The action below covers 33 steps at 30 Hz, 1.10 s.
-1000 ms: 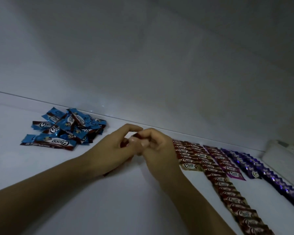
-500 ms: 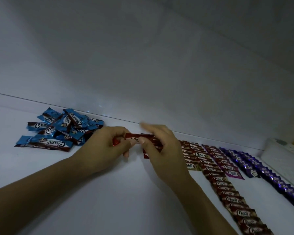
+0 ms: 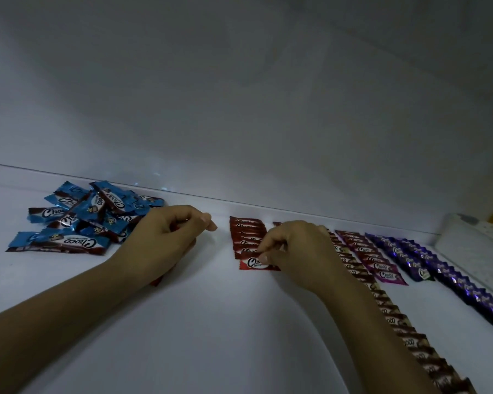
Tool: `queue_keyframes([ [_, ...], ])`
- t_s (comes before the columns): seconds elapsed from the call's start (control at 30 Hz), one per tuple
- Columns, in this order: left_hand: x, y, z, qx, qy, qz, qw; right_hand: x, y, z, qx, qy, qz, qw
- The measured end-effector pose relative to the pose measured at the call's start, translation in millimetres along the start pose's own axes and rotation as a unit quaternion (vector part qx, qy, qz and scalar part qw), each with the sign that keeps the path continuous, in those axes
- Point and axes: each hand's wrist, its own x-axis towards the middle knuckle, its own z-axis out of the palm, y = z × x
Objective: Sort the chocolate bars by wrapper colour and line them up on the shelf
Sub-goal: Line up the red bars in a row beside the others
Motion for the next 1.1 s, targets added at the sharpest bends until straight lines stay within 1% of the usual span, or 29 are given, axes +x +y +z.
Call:
queue_keyframes([
  [0.13, -1, 1, -1, -0.005, -0.002, -0.008, 1.0, 1, 1, 6, -0.039, 0.026, -0.037, 0.998],
  [0.27, -2, -1, 0, -0.002, -0.004, -0.005, 1.0, -1, 3, 10, -0.05, 0.041, -0.041, 0.997],
  [0.37, -5, 1, 2, 0.002, -0.013, 0.004, 1.0, -3, -3, 12, -0.063, 0.075, -0.048, 0.994],
  [0.4, -5, 2, 2, 0.003, -0.013, 0.005, 1.0, -4, -9, 12, -0.027, 0.093, -0.047, 0.994],
  [0.47, -5, 4, 2, -0.021, 0.003, -0.005, 1.0, -8, -26, 13, 0.106, 0.118, -0.048, 0.986],
  [0.53, -4, 7, 4, -0.08, 0.025, -0.037, 0.996, -14, -46, 18, 0.191, 0.1, -0.068, 0.974],
  [0.63, -3, 9, 12, -0.169, 0.044, -0.102, 0.979, -23, -68, 35, 0.198, 0.015, -0.122, 0.973],
  [0.7, 0, 8, 12, -0.201, 0.043, -0.146, 0.968, -24, -72, 41, 0.186, 0.016, -0.13, 0.974],
  [0.8, 2, 7, 11, -0.237, -0.003, -0.176, 0.955, -22, -69, 42, 0.185, 0.067, -0.118, 0.973],
  [0.9, -2, 6, 16, -0.241, -0.061, -0.135, 0.959, -20, -63, 40, 0.181, 0.091, -0.101, 0.974],
  [1.0, -6, 10, 21, -0.213, -0.11, -0.09, 0.967, -19, -54, 35, 0.158, 0.107, -0.076, 0.979],
  [1.1, -8, 15, 23, -0.227, -0.144, -0.104, 0.958, -16, -45, 30, 0.158, 0.113, -0.054, 0.979],
])
